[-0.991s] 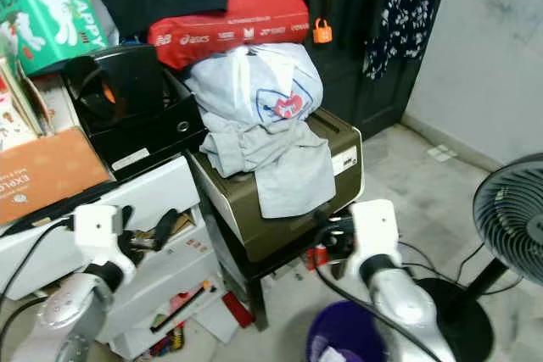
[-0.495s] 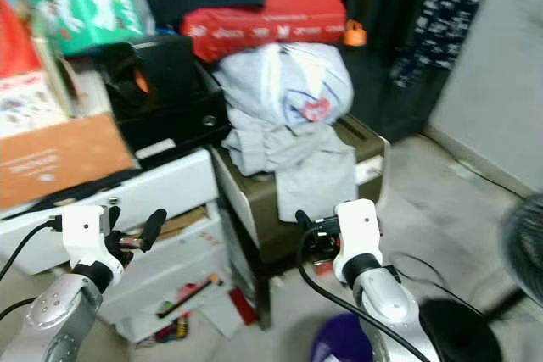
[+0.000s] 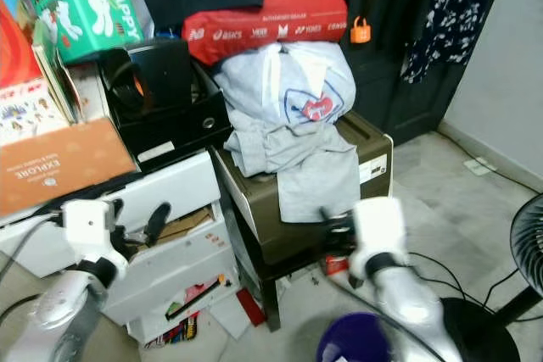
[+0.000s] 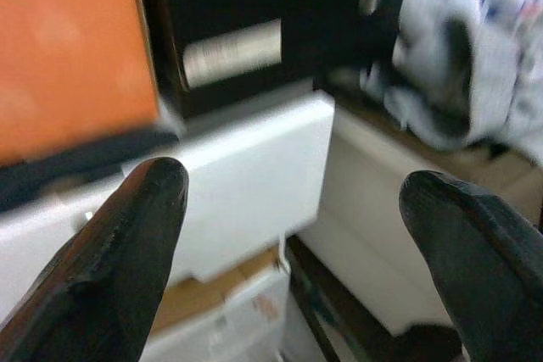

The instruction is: Clean up the room

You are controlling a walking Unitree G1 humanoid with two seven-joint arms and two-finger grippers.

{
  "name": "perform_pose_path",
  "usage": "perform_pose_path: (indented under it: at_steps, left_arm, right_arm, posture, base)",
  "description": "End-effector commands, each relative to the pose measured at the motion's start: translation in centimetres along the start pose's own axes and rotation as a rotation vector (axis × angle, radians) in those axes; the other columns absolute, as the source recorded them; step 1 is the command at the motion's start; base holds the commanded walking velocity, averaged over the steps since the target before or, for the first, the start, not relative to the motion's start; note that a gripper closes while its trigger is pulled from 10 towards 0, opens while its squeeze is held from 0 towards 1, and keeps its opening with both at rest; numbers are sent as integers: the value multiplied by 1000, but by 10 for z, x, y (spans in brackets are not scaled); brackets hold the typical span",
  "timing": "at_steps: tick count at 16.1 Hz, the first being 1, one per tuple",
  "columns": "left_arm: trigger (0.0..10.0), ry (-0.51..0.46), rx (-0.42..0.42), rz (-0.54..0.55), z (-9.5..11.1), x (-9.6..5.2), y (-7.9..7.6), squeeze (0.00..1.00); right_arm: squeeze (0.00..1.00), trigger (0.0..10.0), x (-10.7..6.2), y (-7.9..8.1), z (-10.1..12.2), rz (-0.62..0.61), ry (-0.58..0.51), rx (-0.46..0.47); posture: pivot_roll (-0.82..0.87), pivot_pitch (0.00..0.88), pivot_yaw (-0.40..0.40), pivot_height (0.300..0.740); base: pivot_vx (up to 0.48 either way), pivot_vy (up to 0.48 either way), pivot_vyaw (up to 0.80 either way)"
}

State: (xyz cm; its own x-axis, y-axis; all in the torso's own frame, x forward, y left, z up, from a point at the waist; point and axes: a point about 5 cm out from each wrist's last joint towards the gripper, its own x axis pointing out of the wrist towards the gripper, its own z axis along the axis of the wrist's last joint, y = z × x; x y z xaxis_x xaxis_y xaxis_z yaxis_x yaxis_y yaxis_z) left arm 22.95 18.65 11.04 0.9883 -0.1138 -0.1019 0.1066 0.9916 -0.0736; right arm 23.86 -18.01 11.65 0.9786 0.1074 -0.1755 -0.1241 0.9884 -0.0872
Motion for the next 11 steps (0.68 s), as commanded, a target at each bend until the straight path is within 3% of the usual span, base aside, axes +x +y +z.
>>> perform_pose_path:
  at_steps: [1, 3, 5, 7, 8, 10, 11]
  left_arm:
    - [10000, 47, 7, 79, -6, -14, 22, 0]
    - [10000, 79, -17, 81, -14, -17, 25, 0]
    - [10000, 97, -4, 32, -14, 1, 16, 0]
    - [10000, 152, 60, -4, -21, 18, 8, 0]
    - [10000, 193, 73, -58, -31, 40, -5, 0]
    - [10000, 218, 76, -94, -38, 51, -13, 0]
    - [10000, 313, 46, -118, -55, 66, -26, 0]
  right_arm:
    - [0, 10000, -3, 5, 7, 11, -3, 37]
    - [0, 10000, -3, 11, -2, 56, 34, 7]
    - [0, 10000, 11, 21, -7, 96, 89, 0]
    - [0, 10000, 25, 29, -11, 115, 154, -11]
    - [0, 10000, 43, 42, -13, 137, 210, -18]
    - [0, 10000, 54, 50, -16, 147, 230, 8]
    - [0, 10000, 72, 61, -29, 144, 298, 20]
  posture:
    - [-204, 0, 41, 740]
    - [-192, 0, 35, 740]
    - [-189, 0, 31, 740]
    - [-190, 0, 28, 740]
    - [-195, 0, 31, 740]
    - [-199, 0, 36, 740]
    - [-209, 0, 44, 740]
  base:
    - [0, 0, 0]
    - [0, 0, 0]
    - [0, 0, 0]
    - [0, 0, 0]
    - [0, 0, 0]
    - [0, 0, 0]
    - [0, 0, 0]
